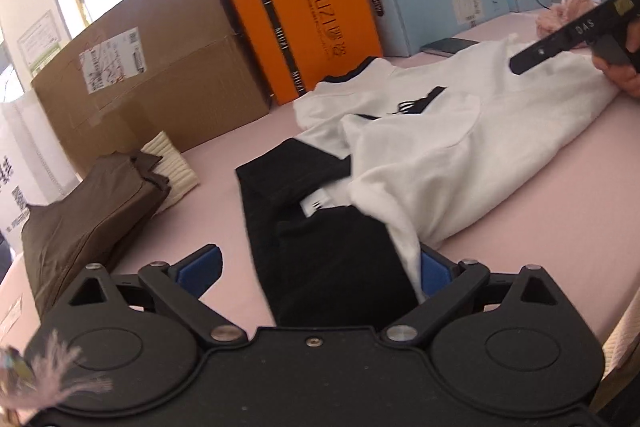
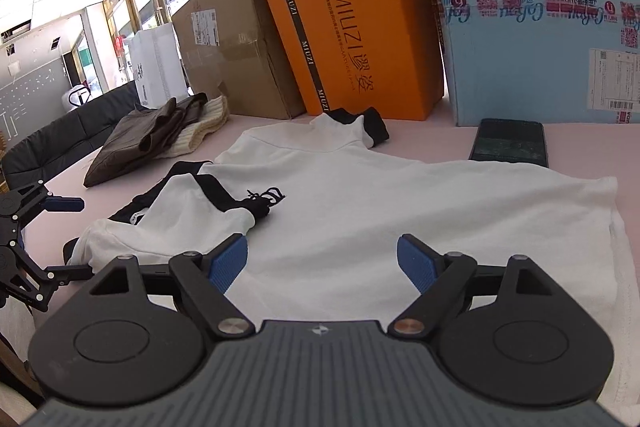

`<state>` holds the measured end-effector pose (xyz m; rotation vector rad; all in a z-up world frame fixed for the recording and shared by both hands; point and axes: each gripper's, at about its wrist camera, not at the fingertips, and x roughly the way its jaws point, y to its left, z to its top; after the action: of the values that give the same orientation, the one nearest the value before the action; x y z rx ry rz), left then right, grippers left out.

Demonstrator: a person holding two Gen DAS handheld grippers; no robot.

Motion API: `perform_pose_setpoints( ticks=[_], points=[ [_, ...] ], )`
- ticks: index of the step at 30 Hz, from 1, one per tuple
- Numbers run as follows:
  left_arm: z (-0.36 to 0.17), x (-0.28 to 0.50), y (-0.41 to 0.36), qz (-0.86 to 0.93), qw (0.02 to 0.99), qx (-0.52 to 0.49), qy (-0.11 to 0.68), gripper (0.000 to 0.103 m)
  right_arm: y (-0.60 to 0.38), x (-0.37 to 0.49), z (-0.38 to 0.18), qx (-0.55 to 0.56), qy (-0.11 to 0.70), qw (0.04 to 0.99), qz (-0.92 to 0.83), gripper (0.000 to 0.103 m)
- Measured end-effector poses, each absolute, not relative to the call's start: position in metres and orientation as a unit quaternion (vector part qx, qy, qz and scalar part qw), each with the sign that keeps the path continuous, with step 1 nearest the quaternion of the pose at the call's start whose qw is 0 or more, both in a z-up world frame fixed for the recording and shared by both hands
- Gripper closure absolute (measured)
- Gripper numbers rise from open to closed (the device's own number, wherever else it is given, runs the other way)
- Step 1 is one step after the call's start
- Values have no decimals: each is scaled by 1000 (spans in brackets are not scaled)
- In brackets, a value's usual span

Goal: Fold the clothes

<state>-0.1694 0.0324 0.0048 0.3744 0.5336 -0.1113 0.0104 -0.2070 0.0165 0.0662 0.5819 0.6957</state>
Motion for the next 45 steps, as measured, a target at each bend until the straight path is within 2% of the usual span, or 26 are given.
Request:
perform_pose_setpoints(
  ticks=[4,9,14,18,25,30,37,42,45],
  points=[
    [7,-173,65,-55,948,136,284,2,-212,19,9,46,307,894,322,20],
    [19,-185,76,-64,942,129,303,2,-217,20,7,61,309,890,329,19],
    [42,-196,98,-35,967,64,245,3,-218,21,7,69,309,888,333,17],
    [43,-185,114,-18,978,-60,201,0,-221,21,8,79,307,887,336,17],
    [24,-152,105,-10,965,-108,237,0,-257,-20,34,123,223,915,312,17],
    [17,-124,97,36,961,-117,250,0,-304,-62,41,161,252,936,187,17],
    [8,-102,93,-14,956,-114,269,0,-330,-124,50,179,333,924,62,17],
    [14,-121,103,-12,962,-115,246,0,-332,-116,30,250,388,885,65,17],
    [16,-135,111,-12,960,-128,249,0,-334,-104,20,300,375,876,55,15]
  ],
)
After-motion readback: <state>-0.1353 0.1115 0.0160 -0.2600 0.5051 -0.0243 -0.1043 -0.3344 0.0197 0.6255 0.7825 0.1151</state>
